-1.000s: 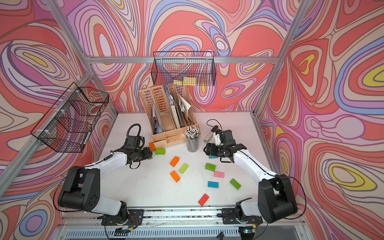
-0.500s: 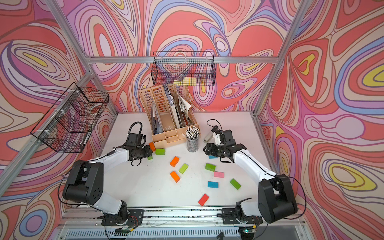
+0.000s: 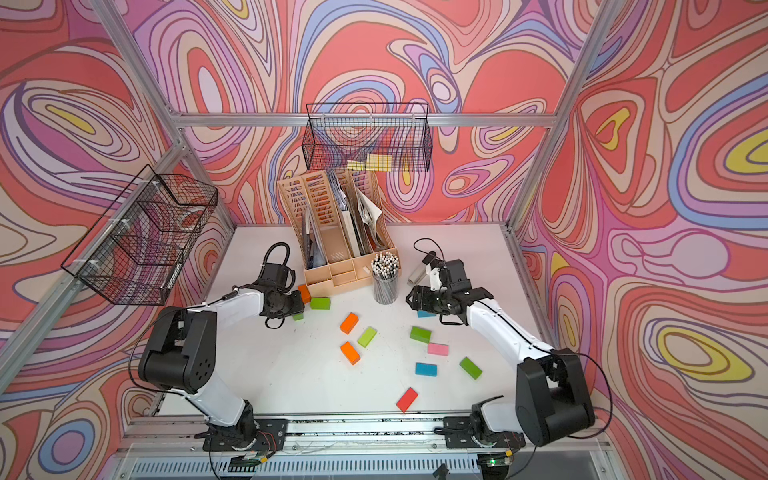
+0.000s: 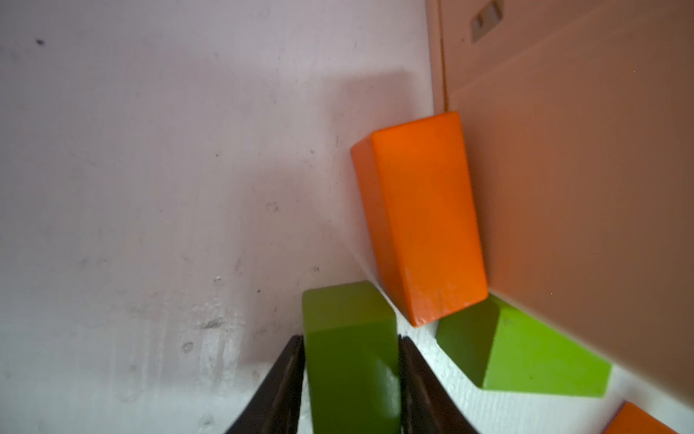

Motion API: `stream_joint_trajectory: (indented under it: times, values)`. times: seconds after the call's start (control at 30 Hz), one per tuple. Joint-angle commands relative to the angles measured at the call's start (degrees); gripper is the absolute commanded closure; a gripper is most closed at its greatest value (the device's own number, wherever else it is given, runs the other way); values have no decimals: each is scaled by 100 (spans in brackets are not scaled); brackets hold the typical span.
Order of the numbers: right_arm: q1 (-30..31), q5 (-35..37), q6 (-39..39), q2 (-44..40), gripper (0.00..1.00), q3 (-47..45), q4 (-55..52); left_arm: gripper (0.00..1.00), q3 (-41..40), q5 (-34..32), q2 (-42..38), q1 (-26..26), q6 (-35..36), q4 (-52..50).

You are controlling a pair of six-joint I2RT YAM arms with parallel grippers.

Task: Assemble the letter c with building blocks
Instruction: Pick up the building block from the center of the board, then place the building block at the center of the board.

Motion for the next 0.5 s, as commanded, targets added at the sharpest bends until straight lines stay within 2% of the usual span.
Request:
stream_joint_trajectory:
  times: [0.0,0.2,0.47]
  values:
    - [31,-84,-93,104,25,35,115,66,171,48,124,-9,97,-384]
    - [29,-134,-176,256,25,118,178,72,87,71,-265,-91,164,-695]
    - [41,-666,-354,470,27,200,376,76,-358,41,-1143,-248,36,-1181]
